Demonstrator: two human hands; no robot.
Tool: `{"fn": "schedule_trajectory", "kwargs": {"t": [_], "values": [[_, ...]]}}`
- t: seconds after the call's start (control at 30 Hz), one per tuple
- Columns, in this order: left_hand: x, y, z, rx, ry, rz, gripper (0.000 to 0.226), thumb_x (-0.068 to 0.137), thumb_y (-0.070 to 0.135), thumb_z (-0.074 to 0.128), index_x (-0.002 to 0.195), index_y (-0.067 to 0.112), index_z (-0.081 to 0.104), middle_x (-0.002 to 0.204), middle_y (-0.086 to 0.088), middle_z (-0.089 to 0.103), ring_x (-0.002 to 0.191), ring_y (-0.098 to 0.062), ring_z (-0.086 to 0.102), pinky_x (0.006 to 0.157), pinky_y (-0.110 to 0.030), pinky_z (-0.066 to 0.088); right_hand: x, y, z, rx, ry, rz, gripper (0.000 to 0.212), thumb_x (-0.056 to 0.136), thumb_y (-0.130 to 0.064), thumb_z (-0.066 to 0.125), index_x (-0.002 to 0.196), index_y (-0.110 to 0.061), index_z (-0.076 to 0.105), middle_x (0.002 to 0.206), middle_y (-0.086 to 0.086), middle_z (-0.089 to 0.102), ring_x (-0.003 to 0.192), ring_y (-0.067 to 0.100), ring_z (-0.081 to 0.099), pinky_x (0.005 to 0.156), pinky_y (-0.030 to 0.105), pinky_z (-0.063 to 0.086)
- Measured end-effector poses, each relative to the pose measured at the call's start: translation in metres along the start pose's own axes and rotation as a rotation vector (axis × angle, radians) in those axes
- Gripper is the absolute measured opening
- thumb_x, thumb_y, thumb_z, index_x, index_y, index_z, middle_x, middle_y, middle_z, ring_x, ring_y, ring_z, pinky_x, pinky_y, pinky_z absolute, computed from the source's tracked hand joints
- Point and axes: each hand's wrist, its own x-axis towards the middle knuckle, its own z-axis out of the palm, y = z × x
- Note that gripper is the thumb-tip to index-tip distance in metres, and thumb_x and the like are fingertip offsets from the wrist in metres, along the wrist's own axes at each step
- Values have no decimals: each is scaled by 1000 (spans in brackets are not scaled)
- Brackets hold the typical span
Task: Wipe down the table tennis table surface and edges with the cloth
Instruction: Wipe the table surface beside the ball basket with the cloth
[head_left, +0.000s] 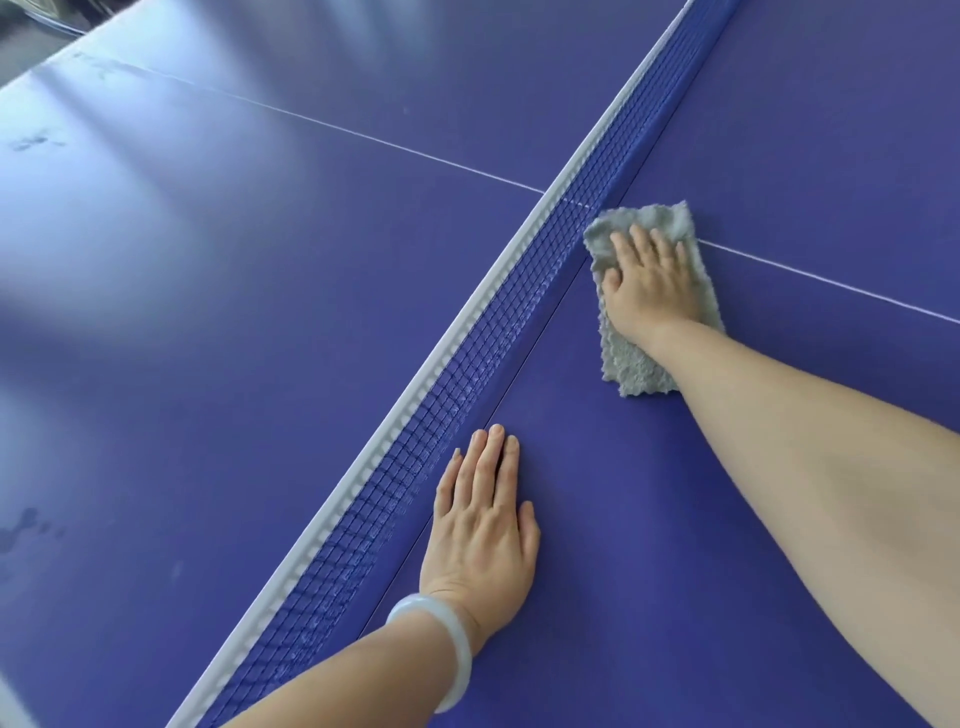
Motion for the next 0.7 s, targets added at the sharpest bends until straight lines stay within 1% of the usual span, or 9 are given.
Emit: {"fn": "schedule_trajectory", "kwargs": {"t": [0.1,0.2,0.27,0.37,0.47,0.53,0.6,0.67,0.7], "values": [[-1,0,-1,0,-7,0,62,93,33,31,150,8,38,158,-6,32,148,-21,25,117,-40,15,-19,-21,5,42,18,176,61,103,-37,17,159,-16,5,166,7,0,153,27,-3,124,46,-4],[-1,-3,-1,-12,5,-7,62,94,33,29,150,8,37,159,-6,31,149,-21,23,118,-39,13,-60,-28,12,53,26,19,61,103,-37,20,158,-14,6,166,8,1,153,25,-3,124,45,-4],[-1,-4,-1,-20,10,-6,63,94,34,27,151,9,36,159,-5,30,149,-20,21,119,-38,10,-81,6,12,38,25,-61,60,104,-37,20,159,-17,7,166,4,1,153,21,-3,124,43,-3],[0,-3,-1,-26,13,-4,64,93,35,25,151,8,36,159,-6,29,149,-20,21,119,-38,9,-110,77,3,15,37,247,60,104,-37,19,159,-15,5,167,5,1,153,22,-2,124,43,-1],[1,-1,-2,-35,9,-5,69,93,39,16,154,10,28,162,-3,21,151,-17,11,122,-34,0,-152,71,3,64,55,481,61,104,-35,18,158,-11,1,166,10,-2,153,26,-3,124,46,2],[1,-4,-3,-37,6,-19,72,91,42,10,156,12,23,164,-2,16,152,-15,5,122,-31,-6,-189,17,15,105,76,345,62,103,-35,17,158,-10,0,166,11,-3,153,28,-6,124,48,0],[0,-3,-4,-50,13,-14,72,92,43,11,156,13,21,164,-1,15,151,-14,4,122,-30,-8,-241,-24,31,105,75,29,62,102,-35,20,158,-9,11,166,11,4,153,27,-2,123,50,6],[-1,-1,-5,-62,14,-17,68,94,41,17,156,14,21,164,-1,15,151,-14,4,121,-29,-8,-290,-21,35,101,21,-274,60,102,-36,25,157,-13,19,166,6,10,154,22,3,122,46,11],[-1,1,-5,-71,14,-25,65,96,39,21,156,14,22,164,-1,15,152,-14,4,122,-29,-8,-301,3,33,98,4,-315,59,102,-36,26,158,-16,20,166,3,11,153,19,5,122,44,12]]}}
